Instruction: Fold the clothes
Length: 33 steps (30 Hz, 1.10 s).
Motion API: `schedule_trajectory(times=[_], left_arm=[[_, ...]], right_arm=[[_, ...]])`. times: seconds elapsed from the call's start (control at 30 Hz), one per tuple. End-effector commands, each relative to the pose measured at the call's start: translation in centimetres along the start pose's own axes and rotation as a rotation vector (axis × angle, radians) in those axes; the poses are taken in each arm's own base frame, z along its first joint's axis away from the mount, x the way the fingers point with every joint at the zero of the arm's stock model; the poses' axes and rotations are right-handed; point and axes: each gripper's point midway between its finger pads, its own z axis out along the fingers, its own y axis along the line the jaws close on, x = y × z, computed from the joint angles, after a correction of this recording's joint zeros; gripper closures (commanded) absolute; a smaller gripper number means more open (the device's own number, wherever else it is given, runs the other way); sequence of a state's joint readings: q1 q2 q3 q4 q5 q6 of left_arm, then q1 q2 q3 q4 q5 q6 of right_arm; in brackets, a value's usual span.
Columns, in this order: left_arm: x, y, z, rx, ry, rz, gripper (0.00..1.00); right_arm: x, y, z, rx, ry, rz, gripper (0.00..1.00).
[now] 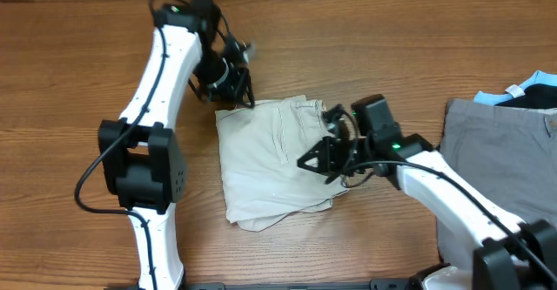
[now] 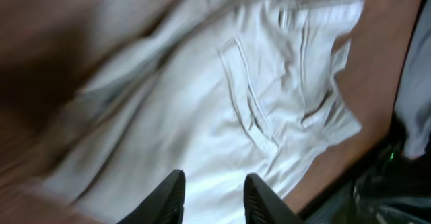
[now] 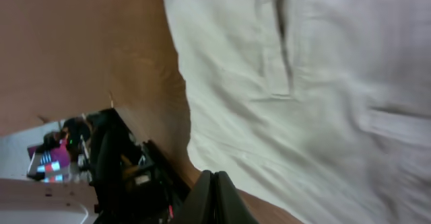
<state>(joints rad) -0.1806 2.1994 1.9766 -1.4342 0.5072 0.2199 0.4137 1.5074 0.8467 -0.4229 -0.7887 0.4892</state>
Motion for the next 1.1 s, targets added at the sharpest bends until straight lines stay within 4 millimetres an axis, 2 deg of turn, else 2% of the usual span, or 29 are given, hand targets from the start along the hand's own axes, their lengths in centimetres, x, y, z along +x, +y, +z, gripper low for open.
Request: schedule_trajectory(times=[0.0, 0.07, 0.2, 0.27, 0.33, 0.4, 0.53, 0.67, 0.77, 0.8, 0.87, 0.97, 1.07], left_arm=[[1.8, -0.7, 3.1, 0.112, 0.046, 0.112, 0.68], [2.4, 0.0, 4.8, 0.139, 0.047, 0.097, 0.67], [3.1, 0.3, 7.7, 0.238, 0.012, 0.083, 0.64], [3.6, 1.0, 9.1, 0.236, 0.005, 0.088, 0.64], [4.0, 2.1, 10.3, 0.197, 0.004, 0.079, 0.66], [4.3, 4.4, 11.4, 0.098, 0.006, 0.019, 0.69], [3.6, 7.8, 11.2, -0.014, -0.040, -0.071, 0.70], [1.4, 9.2, 8.9, 0.028, -0.144, -0.121, 0.69], [-0.4, 9.3, 5.8, 0.090, -0.216, -0.141, 0.66], [-0.8, 9.6, 4.6, 0.090, -0.231, -0.159, 0.72], [-1.5, 9.9, 1.6, 0.086, -0.249, -0.193, 0.93], [-1.8, 9.7, -2.5, 0.068, -0.256, -0.221, 0.96], [-2.0, 7.9, -6.5, 0.068, -0.263, -0.204, 0.96]], right_arm=[[0.8, 0.4, 2.7, -0.027, 0.073, 0.023, 0.96], [1.0, -0.3, 4.3, -0.022, 0.099, 0.060, 0.96], [1.8, -2.8, 7.4, 0.000, 0.165, 0.166, 0.96], [2.5, -4.2, 8.3, 0.022, 0.199, 0.227, 0.96], [3.5, -5.5, 8.8, 0.052, 0.239, 0.290, 0.96], [4.9, -6.6, 8.7, 0.093, 0.284, 0.352, 0.96], [7.5, -7.6, 7.8, 0.163, 0.367, 0.448, 0.96], [9.2, -8.0, 7.0, 0.208, 0.425, 0.503, 0.96], [9.8, -8.1, 6.6, 0.216, 0.446, 0.498, 0.96], [9.8, -8.0, 6.6, 0.209, 0.448, 0.483, 0.96], [9.5, -7.6, 6.5, 0.193, 0.442, 0.437, 0.96], [8.4, -6.2, 6.1, 0.149, 0.409, 0.318, 0.96], [6.5, -3.5, 5.1, 0.091, 0.348, 0.175, 0.96]])
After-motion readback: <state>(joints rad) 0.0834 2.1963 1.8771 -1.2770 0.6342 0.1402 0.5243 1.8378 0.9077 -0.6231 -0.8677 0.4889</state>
